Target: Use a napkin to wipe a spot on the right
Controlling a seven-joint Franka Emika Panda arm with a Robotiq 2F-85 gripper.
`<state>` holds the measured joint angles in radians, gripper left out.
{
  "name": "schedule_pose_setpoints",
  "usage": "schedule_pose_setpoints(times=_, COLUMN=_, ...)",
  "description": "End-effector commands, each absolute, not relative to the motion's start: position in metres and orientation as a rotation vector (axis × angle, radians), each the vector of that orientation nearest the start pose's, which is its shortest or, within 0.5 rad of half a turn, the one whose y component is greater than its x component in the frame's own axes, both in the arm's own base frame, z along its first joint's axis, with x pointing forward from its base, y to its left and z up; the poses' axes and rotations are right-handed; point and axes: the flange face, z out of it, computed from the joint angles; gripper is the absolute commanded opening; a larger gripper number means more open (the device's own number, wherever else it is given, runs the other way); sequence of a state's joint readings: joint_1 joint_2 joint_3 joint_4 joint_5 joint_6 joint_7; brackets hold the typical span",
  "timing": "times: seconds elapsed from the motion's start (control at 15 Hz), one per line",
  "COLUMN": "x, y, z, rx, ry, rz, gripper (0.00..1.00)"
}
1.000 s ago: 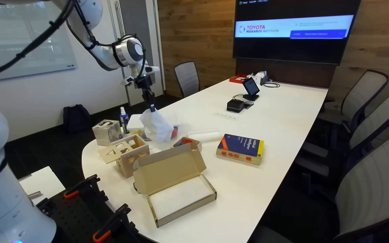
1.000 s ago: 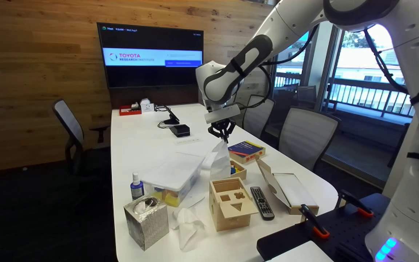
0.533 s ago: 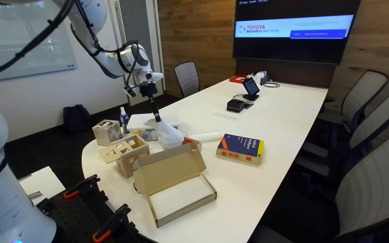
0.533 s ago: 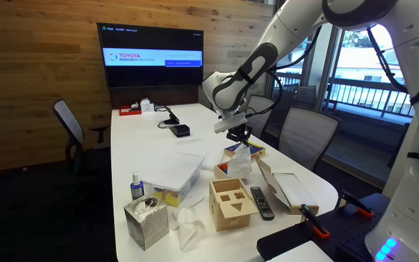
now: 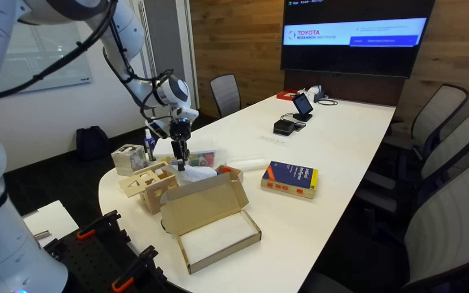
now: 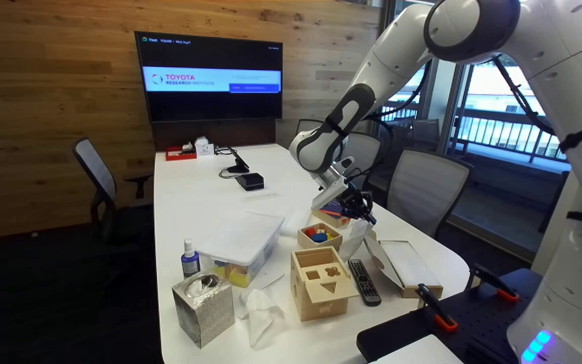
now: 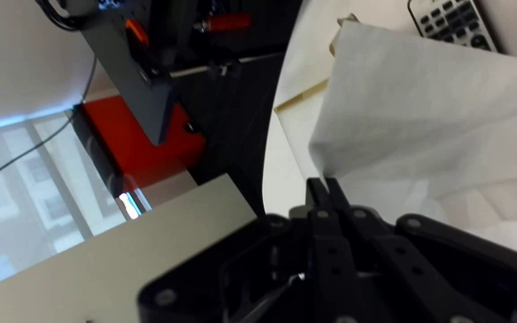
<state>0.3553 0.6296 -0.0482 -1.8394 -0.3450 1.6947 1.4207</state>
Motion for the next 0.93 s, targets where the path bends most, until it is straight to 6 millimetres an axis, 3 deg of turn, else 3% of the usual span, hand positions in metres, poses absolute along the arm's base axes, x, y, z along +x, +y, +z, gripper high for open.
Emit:
schedule_pose_setpoints(times=0.0, x=0.541, y=0.137, z=0.115, rx=1.992, ry=-1.076, rz=-0.478, gripper=0.00)
schedule_pose_setpoints(times=0.27, x=0.556, y=0.148, z=0.090, rx=2.013, ry=-1.084, rz=-0.510, gripper=0.00)
schedule_pose_setpoints(times=0.67, x=0.589, y=0.183, z=0.105, rx=2.112, ry=-1.062, rz=-0.438, gripper=0.00)
schedule_pose_setpoints(times=0.87, x=0.595, y=0.179, z=0.094, rx=2.096, ry=-1.045, rz=-0.486, gripper=0.00)
